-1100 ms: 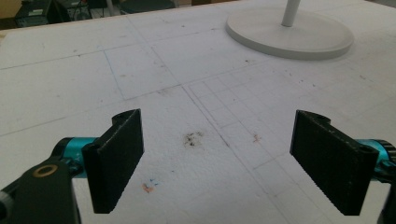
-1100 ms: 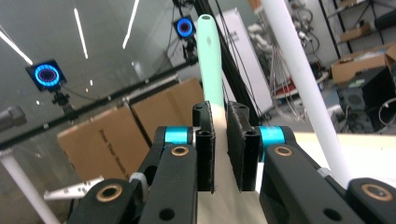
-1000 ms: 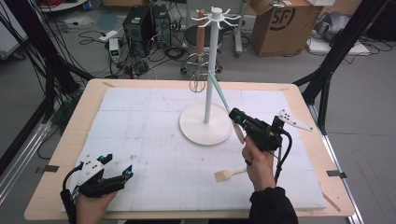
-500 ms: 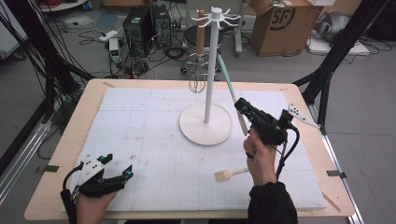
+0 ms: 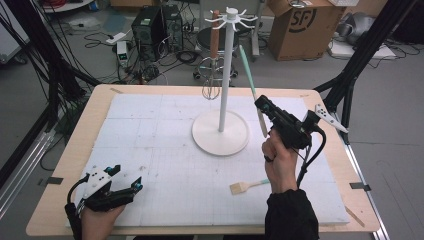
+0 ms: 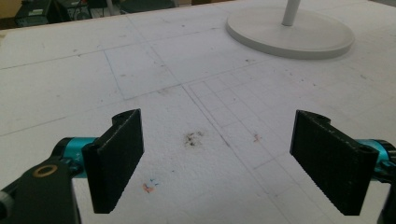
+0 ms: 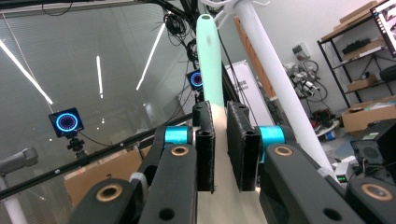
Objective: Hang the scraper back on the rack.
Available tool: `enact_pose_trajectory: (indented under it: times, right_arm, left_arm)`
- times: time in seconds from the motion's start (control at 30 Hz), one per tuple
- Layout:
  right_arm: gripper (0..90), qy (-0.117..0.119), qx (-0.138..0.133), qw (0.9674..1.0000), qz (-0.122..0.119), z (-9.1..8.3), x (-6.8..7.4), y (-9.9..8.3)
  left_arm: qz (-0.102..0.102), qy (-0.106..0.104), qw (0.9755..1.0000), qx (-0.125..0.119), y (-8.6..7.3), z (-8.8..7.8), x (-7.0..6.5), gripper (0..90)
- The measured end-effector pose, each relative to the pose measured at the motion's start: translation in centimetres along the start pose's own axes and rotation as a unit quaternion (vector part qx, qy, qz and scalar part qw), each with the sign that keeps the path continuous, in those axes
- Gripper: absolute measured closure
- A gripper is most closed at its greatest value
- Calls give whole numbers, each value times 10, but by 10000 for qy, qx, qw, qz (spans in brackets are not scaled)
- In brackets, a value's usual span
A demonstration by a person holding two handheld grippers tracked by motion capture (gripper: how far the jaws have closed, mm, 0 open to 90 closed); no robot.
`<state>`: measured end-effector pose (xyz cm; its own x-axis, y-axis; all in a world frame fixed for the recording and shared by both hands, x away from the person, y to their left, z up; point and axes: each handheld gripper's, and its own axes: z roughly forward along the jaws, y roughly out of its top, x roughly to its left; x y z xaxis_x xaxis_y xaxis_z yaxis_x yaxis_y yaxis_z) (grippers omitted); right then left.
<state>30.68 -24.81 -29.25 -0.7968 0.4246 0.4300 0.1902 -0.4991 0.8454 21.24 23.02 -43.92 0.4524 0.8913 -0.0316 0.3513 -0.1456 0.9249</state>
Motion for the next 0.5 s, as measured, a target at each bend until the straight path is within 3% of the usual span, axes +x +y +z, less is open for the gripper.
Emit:
enact_pose_trajectory:
  times: [0.5]
  right_arm:
    - [822, -78, -203, 9998, 10, 1, -2, 15]
  left_arm:
    - [-7, 9, 10000, 38, 0, 1, 1, 161]
